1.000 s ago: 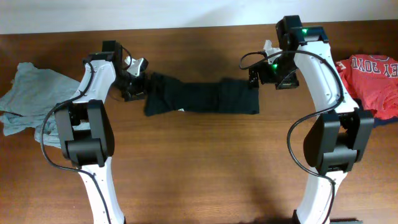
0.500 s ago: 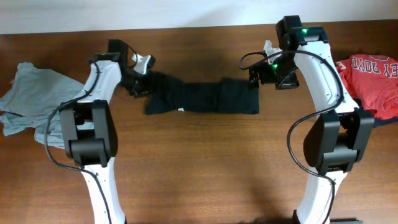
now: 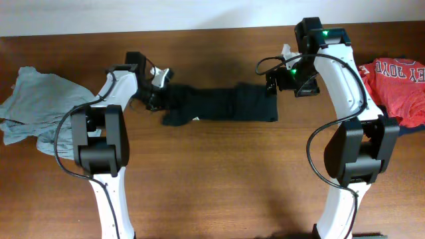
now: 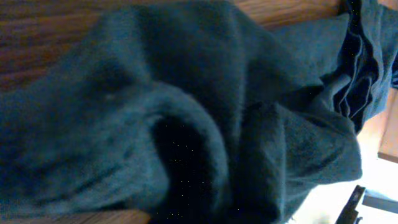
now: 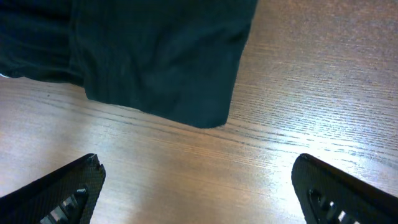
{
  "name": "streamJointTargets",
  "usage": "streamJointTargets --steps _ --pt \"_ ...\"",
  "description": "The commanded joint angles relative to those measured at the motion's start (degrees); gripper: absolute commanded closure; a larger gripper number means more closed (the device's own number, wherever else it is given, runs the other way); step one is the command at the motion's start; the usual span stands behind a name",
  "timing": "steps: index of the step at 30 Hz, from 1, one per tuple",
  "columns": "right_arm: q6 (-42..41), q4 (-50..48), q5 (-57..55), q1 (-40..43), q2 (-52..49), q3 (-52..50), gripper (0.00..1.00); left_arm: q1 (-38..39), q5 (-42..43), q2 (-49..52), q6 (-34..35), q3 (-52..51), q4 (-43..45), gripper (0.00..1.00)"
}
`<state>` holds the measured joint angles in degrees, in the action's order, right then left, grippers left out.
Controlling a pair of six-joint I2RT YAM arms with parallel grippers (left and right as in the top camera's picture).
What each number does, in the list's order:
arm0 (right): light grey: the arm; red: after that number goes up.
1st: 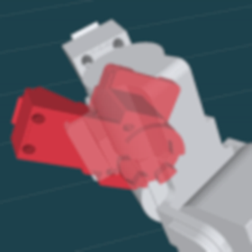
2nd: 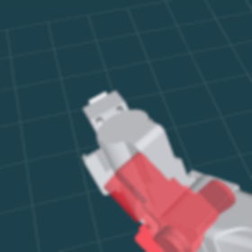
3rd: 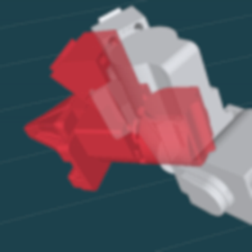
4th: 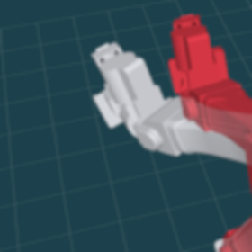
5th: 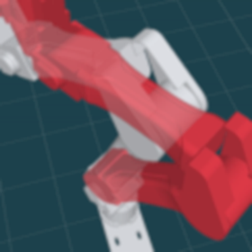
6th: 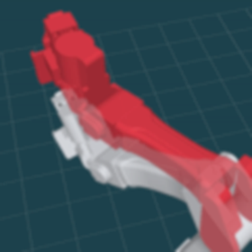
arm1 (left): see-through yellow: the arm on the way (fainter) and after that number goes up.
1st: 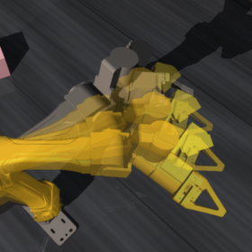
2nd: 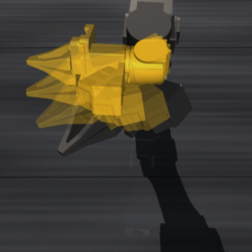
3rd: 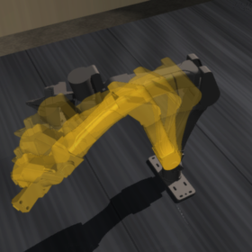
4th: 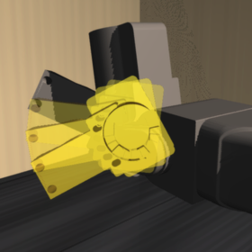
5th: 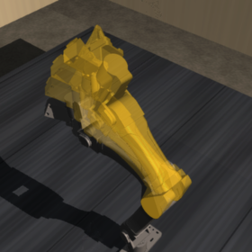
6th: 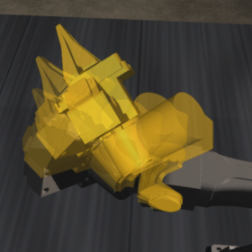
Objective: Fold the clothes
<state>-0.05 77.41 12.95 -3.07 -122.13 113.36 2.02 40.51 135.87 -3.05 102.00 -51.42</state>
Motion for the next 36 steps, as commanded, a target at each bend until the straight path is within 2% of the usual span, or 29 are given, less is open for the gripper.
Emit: streamJointTargets --steps 1,7,15,21,28,36 --pt "-0.17 0.04 0.52 0.26 -0.48 0.98 0.01 -3.02 -0.48 1.25 0.87 0.68 -2.49 0.99" --pt "-0.17 -0.04 0.52 0.26 -0.48 0.98 0.01 -6.47 -4.42 0.04 0.83 4.52 -9.99 0.99" --pt "-0.17 -0.52 0.52 0.26 -0.48 0.98 0.01 -5.84 -8.57 -8.46 0.85 5.75 -11.04 0.99" --pt "-0.2 -0.96 0.52 0.26 -0.48 0.98 0.01 -0.22 -11.96 -12.94 0.96 5.75 -9.79 0.99" --pt "-0.17 -0.9 0.5 0.26 -0.48 0.98 0.01 8.55 -12.59 -13.99 4.37 5.75 -4.87 0.99" --pt "-0.22 -1.27 1.95 0.81 -0.42 2.14 0.01 20.15 -22.95 -13.97 7.61 5.73 1.25 0.99"
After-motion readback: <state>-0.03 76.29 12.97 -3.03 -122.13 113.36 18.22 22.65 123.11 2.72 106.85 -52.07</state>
